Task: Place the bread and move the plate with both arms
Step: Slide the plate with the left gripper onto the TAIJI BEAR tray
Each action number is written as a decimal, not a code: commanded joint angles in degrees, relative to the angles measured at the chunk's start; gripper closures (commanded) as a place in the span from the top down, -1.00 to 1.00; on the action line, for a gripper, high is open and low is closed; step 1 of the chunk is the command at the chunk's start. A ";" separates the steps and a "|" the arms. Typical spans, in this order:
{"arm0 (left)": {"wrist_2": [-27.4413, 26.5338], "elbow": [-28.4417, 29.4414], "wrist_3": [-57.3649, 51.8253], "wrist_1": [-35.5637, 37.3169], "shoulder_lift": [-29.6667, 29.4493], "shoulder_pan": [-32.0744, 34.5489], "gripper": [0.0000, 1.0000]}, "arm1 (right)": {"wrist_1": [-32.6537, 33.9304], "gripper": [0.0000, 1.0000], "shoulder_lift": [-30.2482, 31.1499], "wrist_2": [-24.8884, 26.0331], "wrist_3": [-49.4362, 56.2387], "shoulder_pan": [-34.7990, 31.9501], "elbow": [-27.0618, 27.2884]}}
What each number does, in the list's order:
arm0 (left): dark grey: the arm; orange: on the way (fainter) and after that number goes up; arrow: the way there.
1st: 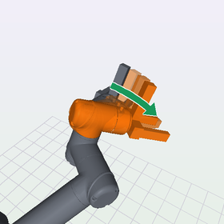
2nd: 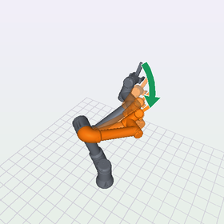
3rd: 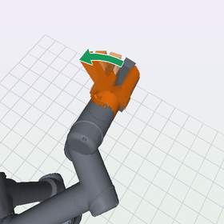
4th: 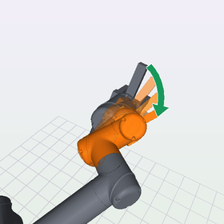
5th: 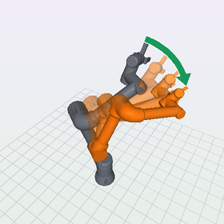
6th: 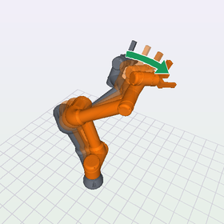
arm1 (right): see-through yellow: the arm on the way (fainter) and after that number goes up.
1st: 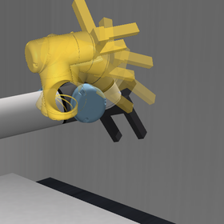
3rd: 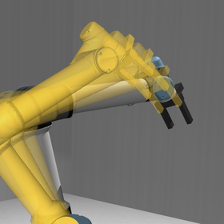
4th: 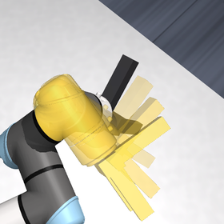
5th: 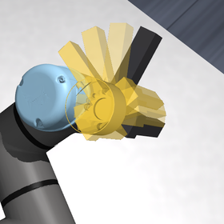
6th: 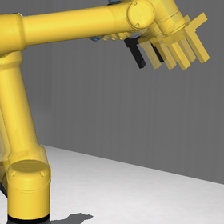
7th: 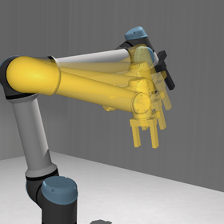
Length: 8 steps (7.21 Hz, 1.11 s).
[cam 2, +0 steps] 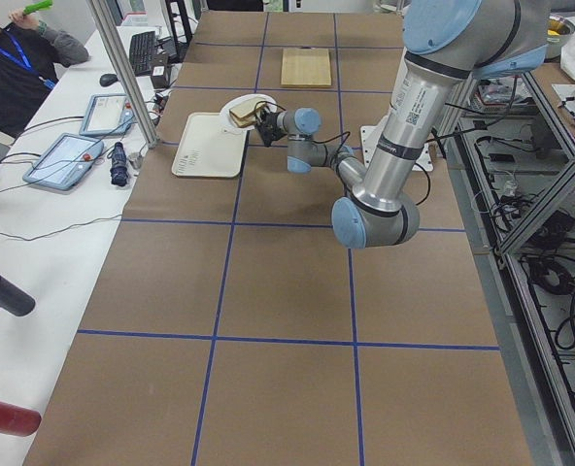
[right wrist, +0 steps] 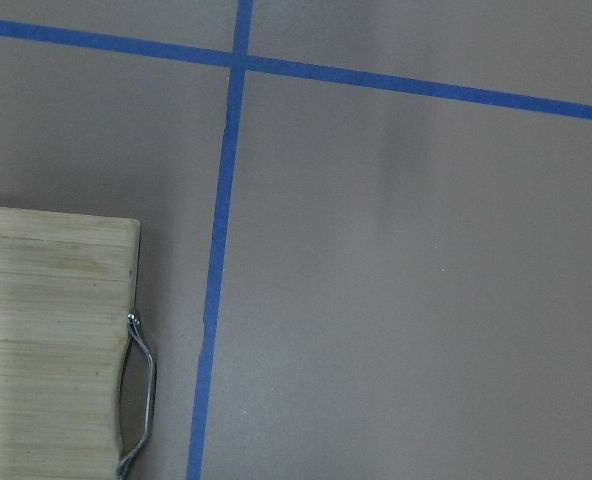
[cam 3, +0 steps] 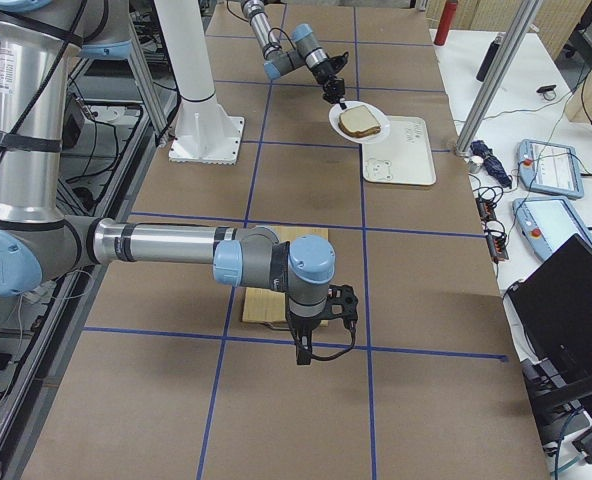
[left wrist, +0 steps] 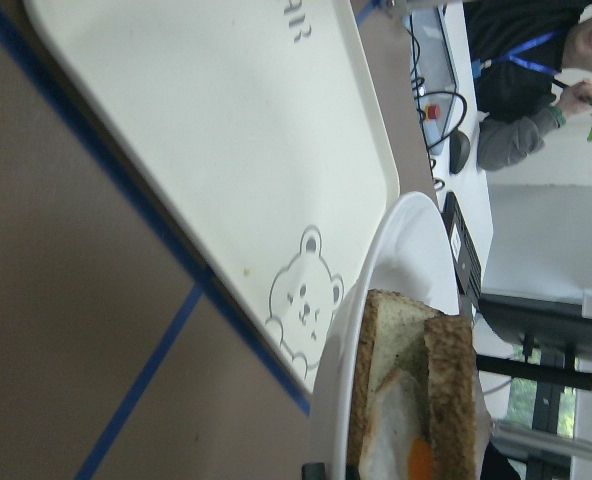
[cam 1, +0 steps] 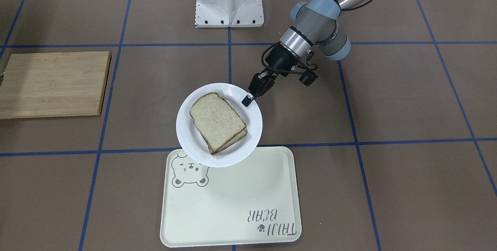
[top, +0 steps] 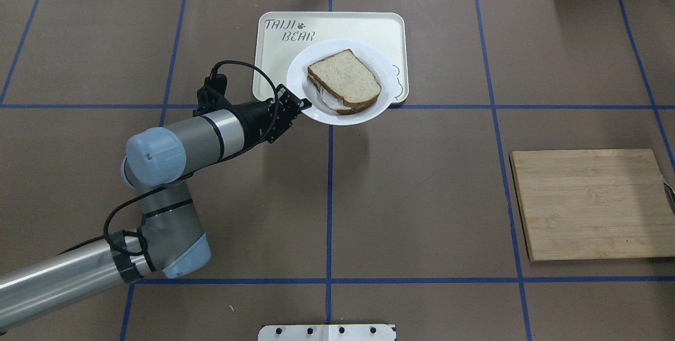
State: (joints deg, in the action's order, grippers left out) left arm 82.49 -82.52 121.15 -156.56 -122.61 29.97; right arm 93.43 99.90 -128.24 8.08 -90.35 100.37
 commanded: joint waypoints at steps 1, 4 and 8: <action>-4.95 13.55 0.76 1.70 -8.13 2.63 -1.00 | 0.00 1.00 -0.06 0.01 -0.17 0.00 -0.09; -5.05 21.59 0.49 1.87 -12.55 4.13 -1.00 | -0.09 1.00 -0.14 0.01 0.09 0.09 -0.61; -4.97 25.83 -1.44 2.05 -15.20 3.78 -1.00 | 0.00 1.00 -0.67 0.01 -0.52 0.09 -0.79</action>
State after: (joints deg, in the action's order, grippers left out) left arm 77.50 -57.35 120.35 -154.58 -137.48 33.92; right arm 93.42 99.32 -128.23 7.63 -90.26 99.65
